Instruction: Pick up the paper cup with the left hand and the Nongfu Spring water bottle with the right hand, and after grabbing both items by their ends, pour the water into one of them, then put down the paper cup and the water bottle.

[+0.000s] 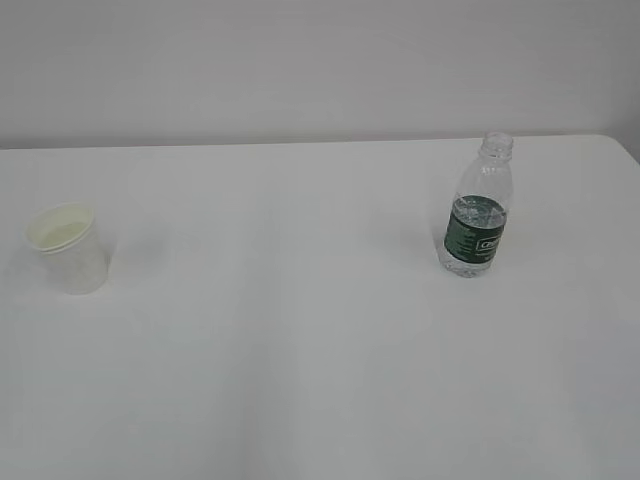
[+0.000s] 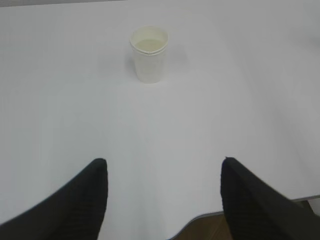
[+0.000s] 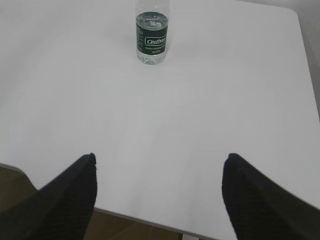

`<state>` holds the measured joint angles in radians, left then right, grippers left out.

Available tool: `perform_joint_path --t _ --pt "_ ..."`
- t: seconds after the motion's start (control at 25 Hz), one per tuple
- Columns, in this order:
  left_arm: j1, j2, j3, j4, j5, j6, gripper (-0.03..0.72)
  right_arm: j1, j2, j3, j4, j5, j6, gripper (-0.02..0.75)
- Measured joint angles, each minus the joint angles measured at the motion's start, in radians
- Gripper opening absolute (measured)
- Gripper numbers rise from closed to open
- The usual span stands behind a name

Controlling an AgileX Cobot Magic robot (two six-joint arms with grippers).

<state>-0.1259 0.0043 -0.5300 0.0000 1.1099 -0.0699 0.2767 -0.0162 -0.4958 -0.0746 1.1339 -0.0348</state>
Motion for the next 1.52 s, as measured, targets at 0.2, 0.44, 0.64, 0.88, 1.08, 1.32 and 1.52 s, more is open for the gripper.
perform_joint_path --t 0.2,0.44,0.64,0.88,1.08,1.32,1.52 --pt "0.0 0.0 0.0 0.0 0.0 0.0 0.505 0.0 0.0 0.0 0.0 0.0 0.0 0.592" --pt "0.0 0.0 0.0 0.0 0.0 0.0 0.505 0.0 0.0 0.0 0.0 0.001 0.0 0.592" --pt "0.0 0.0 0.0 0.0 0.0 0.0 0.505 0.0 0.0 0.0 -0.012 0.001 0.028 0.592" --pt "0.0 0.0 0.0 -0.01 0.0 0.0 0.505 0.0 0.0 0.0 -0.015 0.001 0.035 0.592" --pt "0.0 0.0 0.0 -0.026 0.0 0.0 0.505 0.0 0.0 0.0 -0.015 0.001 0.035 0.592" --pt "0.0 0.0 0.0 -0.028 0.0 0.0 0.505 0.0 0.0 0.0 -0.012 0.001 0.035 0.592" --pt "0.061 0.0 0.0 -0.027 0.0 0.0 0.504 0.0 0.0 0.0 -0.012 0.001 0.035 0.592"
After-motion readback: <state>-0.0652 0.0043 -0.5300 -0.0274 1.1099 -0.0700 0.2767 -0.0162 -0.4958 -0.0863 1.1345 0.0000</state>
